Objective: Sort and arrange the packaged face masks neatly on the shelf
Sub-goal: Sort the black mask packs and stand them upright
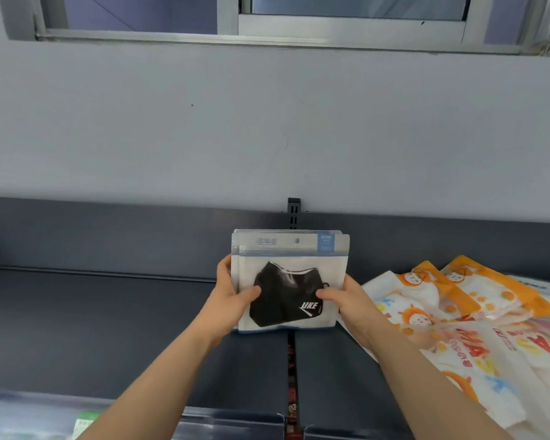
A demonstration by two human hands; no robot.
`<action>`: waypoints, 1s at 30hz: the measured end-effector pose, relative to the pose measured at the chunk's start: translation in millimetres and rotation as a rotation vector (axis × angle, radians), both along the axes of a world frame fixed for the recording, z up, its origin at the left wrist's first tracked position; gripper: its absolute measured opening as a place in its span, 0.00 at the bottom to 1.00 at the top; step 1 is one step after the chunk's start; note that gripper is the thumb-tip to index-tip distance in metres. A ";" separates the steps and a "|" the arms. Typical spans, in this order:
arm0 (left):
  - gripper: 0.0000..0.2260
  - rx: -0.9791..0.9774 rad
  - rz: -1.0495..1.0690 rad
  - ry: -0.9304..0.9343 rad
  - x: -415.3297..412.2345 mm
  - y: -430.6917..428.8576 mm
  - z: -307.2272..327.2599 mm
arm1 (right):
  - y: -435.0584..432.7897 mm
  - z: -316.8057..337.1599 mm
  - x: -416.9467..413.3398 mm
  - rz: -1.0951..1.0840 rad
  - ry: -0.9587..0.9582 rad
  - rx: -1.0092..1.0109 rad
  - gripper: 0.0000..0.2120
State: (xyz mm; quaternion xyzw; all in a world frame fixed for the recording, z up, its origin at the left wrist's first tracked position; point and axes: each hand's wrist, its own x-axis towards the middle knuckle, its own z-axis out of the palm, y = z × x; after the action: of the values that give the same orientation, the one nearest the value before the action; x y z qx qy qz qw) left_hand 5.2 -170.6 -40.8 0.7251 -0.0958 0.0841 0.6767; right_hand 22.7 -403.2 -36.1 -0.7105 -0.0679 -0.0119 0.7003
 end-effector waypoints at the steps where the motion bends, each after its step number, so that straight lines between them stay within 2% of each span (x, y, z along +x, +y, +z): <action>1: 0.29 -0.006 0.025 -0.005 1.5 -3.5 0.8 | 3.0 0.3 1.7 -0.030 -0.004 -0.003 0.20; 6: 0.31 0.037 0.058 -0.011 7.5 -9.9 8.2 | 10.0 8.5 5.3 -0.106 -0.019 -0.018 0.26; 11: 0.29 0.149 0.084 0.048 -0.5 -16.3 -6.8 | 13.3 -5.6 -1.5 -0.068 0.020 -0.181 0.24; 15: 0.28 0.204 0.116 0.048 1.9 -14.7 -4.0 | 11.3 0.8 1.5 -0.112 0.029 -0.149 0.20; 20: 0.30 0.227 0.122 0.070 -2.5 -21.3 -10.4 | 21.0 -8.5 -6.7 -0.111 0.041 -0.262 0.19; 24: 0.25 0.240 0.200 0.080 -1.0 -19.1 -6.7 | 21.1 -2.4 -5.9 -0.195 -0.029 -0.222 0.14; 30: 0.20 0.097 0.327 0.054 -13.3 -7.8 2.5 | 42.6 17.1 -5.4 -0.181 -0.081 -0.056 0.11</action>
State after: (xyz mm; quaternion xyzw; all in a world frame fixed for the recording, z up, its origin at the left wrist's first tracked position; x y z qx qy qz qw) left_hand -8.2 -178.4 -38.3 0.7649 0.0376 0.1686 0.6205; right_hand 17.3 -360.6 -19.0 -0.7319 -0.0318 -0.1021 0.6729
